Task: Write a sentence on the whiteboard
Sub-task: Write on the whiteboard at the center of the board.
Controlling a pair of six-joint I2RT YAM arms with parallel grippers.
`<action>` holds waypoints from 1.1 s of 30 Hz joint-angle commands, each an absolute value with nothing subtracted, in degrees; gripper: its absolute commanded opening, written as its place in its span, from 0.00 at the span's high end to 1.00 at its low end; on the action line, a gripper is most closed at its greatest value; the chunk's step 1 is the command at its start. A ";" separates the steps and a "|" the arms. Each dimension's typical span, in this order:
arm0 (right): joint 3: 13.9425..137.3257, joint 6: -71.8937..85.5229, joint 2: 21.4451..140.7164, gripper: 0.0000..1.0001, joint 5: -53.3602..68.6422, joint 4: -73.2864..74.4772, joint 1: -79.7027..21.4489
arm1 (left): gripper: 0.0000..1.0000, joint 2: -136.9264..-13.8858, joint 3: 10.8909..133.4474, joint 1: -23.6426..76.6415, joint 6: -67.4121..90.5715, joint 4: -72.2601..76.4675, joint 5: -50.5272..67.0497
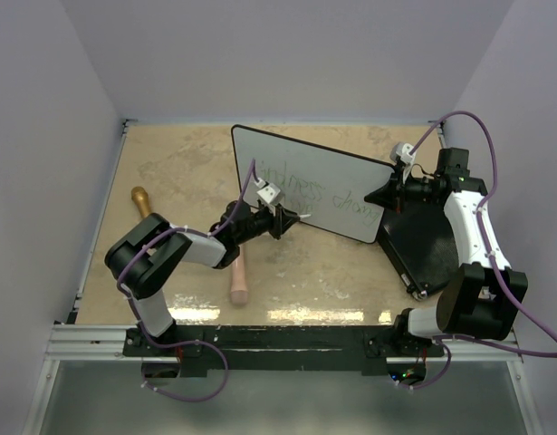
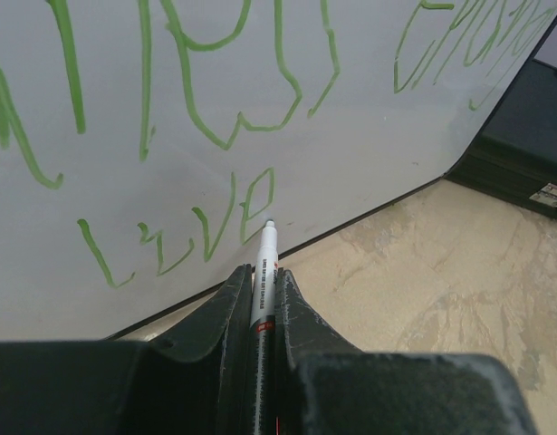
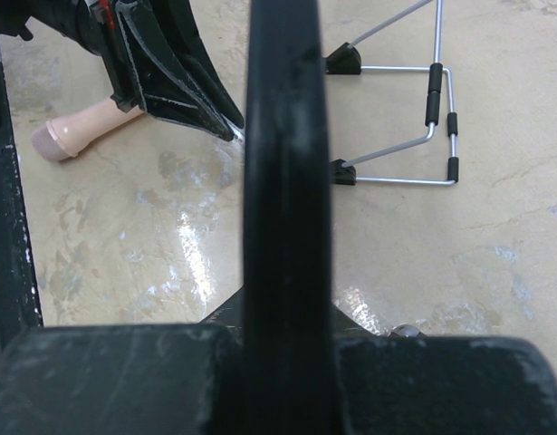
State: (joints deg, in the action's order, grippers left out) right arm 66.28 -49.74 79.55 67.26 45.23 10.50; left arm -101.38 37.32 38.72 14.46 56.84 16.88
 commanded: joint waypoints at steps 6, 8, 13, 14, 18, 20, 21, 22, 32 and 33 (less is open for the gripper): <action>66.18 -49.83 79.72 1.00 63.19 49.57 9.76 | 1.00 -94.31 36.65 38.76 16.00 60.91 20.65; 66.27 -49.75 79.89 1.00 63.28 49.48 9.76 | 1.00 -92.64 36.30 38.76 16.17 60.65 20.92; 66.27 -49.75 79.72 1.00 63.28 49.48 9.76 | 1.00 -93.16 37.70 38.67 16.70 60.47 21.44; 66.27 -49.83 79.63 1.00 63.28 49.57 9.76 | 1.00 -93.51 37.88 38.85 16.96 60.56 21.53; 66.27 -49.83 79.63 1.00 63.19 49.57 9.76 | 1.00 -95.01 38.93 39.29 16.79 60.12 21.71; 66.27 -49.83 79.72 1.00 63.19 49.48 9.76 | 1.00 -95.45 39.20 39.55 16.61 59.59 21.71; 66.27 -49.83 79.80 1.00 63.19 49.48 9.76 | 1.00 -95.97 39.55 39.72 16.35 59.50 21.53; 66.18 -49.92 79.80 1.00 63.19 49.48 9.76 | 1.00 -96.24 39.72 39.73 16.35 59.59 21.45; 66.36 -49.92 79.72 1.00 63.28 49.66 9.76 | 1.00 -99.49 42.71 40.78 15.56 57.75 20.22; 66.36 -49.92 79.63 1.00 63.28 49.66 9.76 | 1.00 -99.75 42.98 40.78 15.30 57.57 20.13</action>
State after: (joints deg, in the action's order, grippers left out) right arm 66.28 -49.71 79.55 67.42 45.84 10.50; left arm -98.83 40.51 40.42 15.90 56.75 20.58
